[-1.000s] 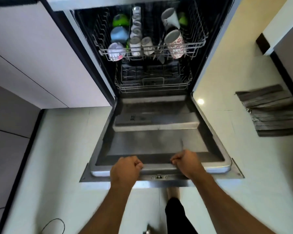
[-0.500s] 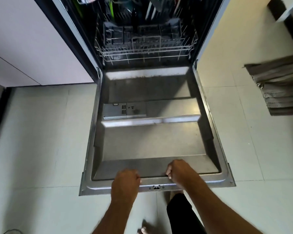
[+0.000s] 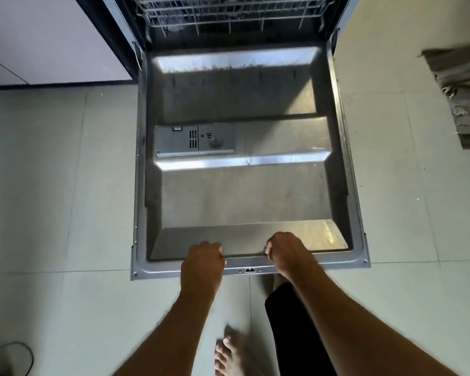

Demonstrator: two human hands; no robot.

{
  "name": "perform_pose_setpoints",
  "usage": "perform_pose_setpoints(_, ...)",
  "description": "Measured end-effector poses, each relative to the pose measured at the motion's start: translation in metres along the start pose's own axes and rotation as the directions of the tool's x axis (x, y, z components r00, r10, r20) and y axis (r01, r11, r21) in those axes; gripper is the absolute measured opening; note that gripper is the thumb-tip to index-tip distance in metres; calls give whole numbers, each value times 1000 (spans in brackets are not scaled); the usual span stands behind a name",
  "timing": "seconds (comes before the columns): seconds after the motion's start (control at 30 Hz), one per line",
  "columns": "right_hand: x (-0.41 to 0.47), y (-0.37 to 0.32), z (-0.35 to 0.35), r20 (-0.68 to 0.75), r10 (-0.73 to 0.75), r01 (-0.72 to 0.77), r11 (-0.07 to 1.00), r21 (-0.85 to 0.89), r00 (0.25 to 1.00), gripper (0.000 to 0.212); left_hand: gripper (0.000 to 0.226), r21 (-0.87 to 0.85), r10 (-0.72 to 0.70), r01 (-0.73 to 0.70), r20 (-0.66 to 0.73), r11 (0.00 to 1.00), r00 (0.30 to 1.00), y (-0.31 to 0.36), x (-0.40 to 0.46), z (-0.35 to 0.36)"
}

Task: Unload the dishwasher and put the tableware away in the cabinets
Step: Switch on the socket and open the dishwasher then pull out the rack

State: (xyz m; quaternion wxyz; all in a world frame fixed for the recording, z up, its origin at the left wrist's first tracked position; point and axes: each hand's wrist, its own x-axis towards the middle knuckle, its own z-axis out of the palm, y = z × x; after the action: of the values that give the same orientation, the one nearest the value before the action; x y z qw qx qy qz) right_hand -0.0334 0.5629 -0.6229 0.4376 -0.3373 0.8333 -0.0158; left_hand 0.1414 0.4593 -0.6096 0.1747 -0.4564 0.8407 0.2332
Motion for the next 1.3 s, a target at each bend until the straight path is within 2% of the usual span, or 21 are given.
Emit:
perform_pose_setpoints(0.27, 9, 4, 8, -31, 4, -4, 1000, 13, 1000, 16, 15, 1, -6, 6, -30, 1000, 1000, -6, 6, 16)
perform_pose_setpoints(0.47, 0, 0, -8, -9, 12, -12, 1000, -7, 1000, 18, 23, -83, 19, -17, 25, 996, 1000, -6, 10, -5)
perform_pose_setpoints(0.53, -3, -6, -30, -47, 18, -18, 1000, -15, 999, 18, 36, -90, 21, -23, -26, 996, 999, -1, 17, -34)
perform_pose_setpoints(0.63, 0, -21, -78, -131, -4, 5, 1000, 9, 991, 29, 44, -99, 25, -35, -97, 994, 995, 11, 37, -91)
perform_pose_setpoints(0.77, 9, -59, -162, -203, -71, 73, 997, 2, 977, 32, 43, -104, 54, -80, -225, 991, 973, 34, 73, -178)
perform_pose_setpoints(0.87, 18, -89, -223, -341, -148, 150, 989, -21, 928, 29, 41, -136, 50, -94, -296, 986, 954, 58, 95, -237)
perform_pose_setpoints(0.97, 23, -123, -293, -406, -196, 200, 979, -34, 892, 28, 40, -104, 91, -132, -327, 986, 941, 84, 115, -297)
perform_pose_setpoints(1.03, 27, -146, -344, -487, -268, 253, 963, -99, 831, 32, 43, -11, 165, -185, -397, 983, 903, 100, 132, -338)
perform_pose_setpoints(1.13, 32, -173, -414, -639, -351, 330, 931, -157, 685, 40, 49, 118, 293, -272, -517, 955, 804, 119, 165, -393)
perform_pose_setpoints(1.27, 45, -197, -487, -808, -444, 349, 881, -318, 386, 51, 56, 236, 401, -328, -626, 915, 669, 139, 209, -454)
perform_pose_setpoints(1.3, 48, -201, -500, -821, -455, 329, 878, -348, 345, 53, 57, 249, 408, -327, -647, 911, 644, 143, 217, -466)
